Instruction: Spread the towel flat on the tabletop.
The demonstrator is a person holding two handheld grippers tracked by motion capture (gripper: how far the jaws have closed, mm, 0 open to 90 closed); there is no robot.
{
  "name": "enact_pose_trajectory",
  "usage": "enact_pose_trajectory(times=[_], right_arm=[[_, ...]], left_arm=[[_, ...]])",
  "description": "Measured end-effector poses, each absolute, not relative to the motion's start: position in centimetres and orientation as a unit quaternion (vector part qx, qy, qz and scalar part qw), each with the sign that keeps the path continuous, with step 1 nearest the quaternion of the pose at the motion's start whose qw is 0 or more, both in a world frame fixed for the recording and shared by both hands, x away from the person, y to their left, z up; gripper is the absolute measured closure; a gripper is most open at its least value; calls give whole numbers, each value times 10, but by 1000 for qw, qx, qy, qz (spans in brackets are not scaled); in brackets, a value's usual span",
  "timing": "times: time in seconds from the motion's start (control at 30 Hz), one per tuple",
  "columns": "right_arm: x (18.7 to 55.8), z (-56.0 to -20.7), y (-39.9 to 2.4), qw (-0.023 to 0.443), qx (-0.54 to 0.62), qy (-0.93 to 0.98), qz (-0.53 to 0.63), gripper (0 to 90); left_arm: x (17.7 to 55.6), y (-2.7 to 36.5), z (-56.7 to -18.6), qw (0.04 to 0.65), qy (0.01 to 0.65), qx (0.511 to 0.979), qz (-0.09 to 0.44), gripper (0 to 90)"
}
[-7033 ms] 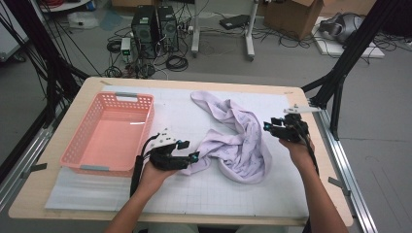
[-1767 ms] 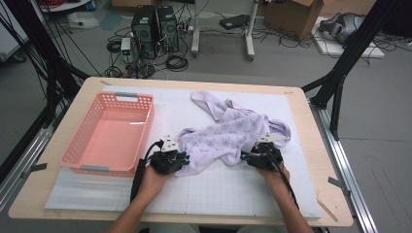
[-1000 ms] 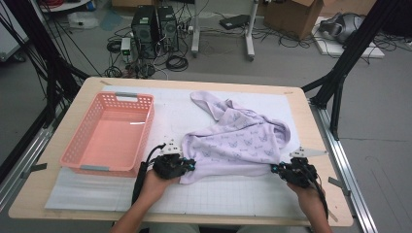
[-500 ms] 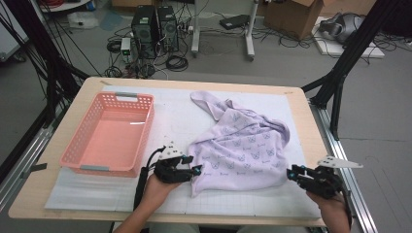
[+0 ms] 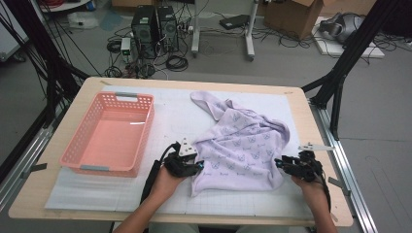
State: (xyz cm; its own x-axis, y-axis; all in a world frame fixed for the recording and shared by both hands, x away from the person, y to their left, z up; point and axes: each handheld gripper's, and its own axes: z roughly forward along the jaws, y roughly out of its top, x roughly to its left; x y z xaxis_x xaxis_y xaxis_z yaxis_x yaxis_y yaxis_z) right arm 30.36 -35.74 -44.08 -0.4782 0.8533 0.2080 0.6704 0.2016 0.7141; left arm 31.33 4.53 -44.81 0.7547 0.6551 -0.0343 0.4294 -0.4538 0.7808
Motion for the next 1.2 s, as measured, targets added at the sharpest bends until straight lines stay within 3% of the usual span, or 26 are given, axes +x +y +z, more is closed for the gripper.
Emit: enact_pose_trajectory(times=[0.03,0.1,0.2,0.3,0.4,0.53,0.6,0.7,0.77,0.87,0.93,1.13,1.2], right_arm=[[306,-441,-350,114,494,771,385,575],[310,-443,-337,108,482,781,382,618],[314,-443,-318,103,459,798,378,767],[319,-442,-309,96,444,805,381,809],[323,-441,-306,134,451,801,370,821],[327,-440,-320,222,495,777,319,867],[329,-440,-333,235,521,756,319,867],[324,-437,-346,220,523,742,358,826],[317,-433,-352,213,514,741,376,753],[303,-429,-360,201,509,737,396,715],[298,-432,-365,169,512,738,407,684],[296,-445,-345,107,485,758,423,606],[297,-444,-332,90,467,763,437,553]], left_arm=[[314,45,-447,408,325,842,137,841],[315,50,-445,400,336,839,155,849],[318,62,-443,409,359,823,164,851],[322,82,-438,419,385,800,192,853],[324,87,-440,414,389,798,200,852],[326,88,-444,409,397,796,203,852],[327,91,-445,417,406,789,198,851],[325,90,-445,419,402,788,204,846],[325,91,-445,430,401,784,200,827],[324,94,-445,446,406,776,184,603],[322,94,-447,441,411,783,155,512],[316,91,-451,432,406,795,126,474],[313,91,-451,427,402,798,136,572]])
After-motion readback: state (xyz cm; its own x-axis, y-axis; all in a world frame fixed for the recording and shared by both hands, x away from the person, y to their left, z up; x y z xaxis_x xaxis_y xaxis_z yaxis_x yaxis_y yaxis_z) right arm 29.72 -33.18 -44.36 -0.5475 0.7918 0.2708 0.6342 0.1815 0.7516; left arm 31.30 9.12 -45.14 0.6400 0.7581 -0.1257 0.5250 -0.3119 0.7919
